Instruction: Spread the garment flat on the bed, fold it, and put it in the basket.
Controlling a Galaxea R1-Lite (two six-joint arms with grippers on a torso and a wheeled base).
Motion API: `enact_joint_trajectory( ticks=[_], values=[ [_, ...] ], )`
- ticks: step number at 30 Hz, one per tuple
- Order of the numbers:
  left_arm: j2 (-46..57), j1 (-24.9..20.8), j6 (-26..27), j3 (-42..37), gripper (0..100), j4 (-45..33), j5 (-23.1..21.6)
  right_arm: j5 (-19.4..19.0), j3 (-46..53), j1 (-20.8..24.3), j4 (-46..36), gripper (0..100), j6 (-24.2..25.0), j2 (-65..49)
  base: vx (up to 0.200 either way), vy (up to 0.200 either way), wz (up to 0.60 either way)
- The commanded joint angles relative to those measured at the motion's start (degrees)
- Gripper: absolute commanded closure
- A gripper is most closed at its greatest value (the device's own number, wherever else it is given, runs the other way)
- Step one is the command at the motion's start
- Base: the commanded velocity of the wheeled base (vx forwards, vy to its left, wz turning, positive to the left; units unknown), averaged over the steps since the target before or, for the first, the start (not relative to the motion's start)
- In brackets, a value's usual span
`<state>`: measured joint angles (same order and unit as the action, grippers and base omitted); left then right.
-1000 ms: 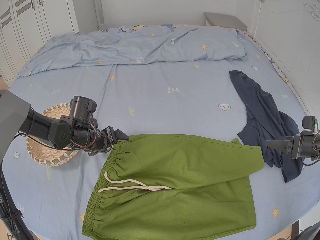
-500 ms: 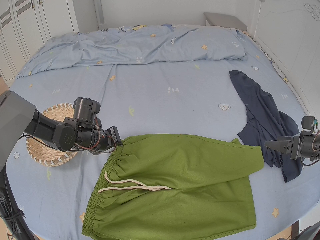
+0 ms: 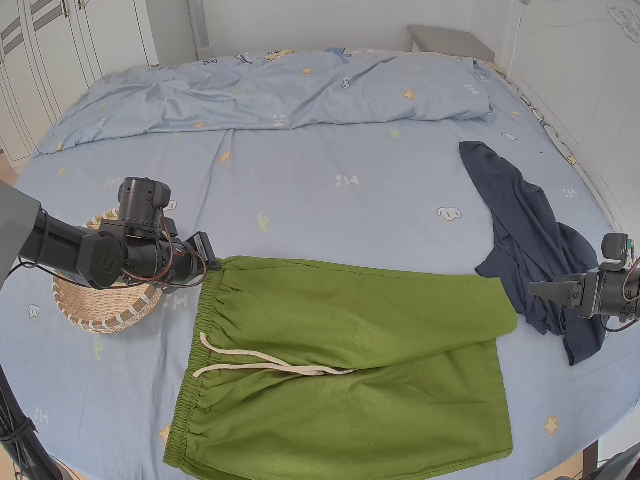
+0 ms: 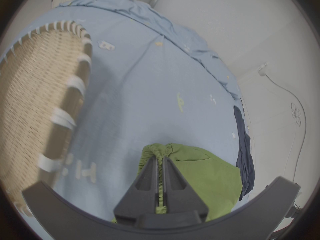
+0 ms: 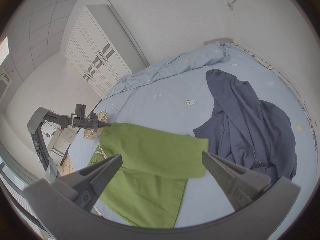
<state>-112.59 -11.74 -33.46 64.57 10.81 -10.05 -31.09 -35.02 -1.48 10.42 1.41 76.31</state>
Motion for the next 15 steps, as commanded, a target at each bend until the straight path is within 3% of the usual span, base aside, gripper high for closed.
enact_joint_trajectory(
  ticks=[1, 7, 15],
  values=[
    [3.17, 0.84, 0.06, -0.5, 100, 0.09, -0.15, -0.03, -0.22, -0.72, 0.21, 0, -0.01, 3.32, 0.0, 0.0, 0.0],
    [2.82, -0.65, 0.24, -1.64, 100, 0.26, -0.06, -0.12, -1.36, -1.16, 0.48, 0, -0.01, 9.12, 0.0, 0.0, 0.0],
    [3.26, -1.27, 0.42, -2.17, 100, 0.26, 0.11, -0.12, -14.11, -1.16, 0.56, 0, -0.1, 22.21, 0.0, 0.0, 0.0]
  ],
)
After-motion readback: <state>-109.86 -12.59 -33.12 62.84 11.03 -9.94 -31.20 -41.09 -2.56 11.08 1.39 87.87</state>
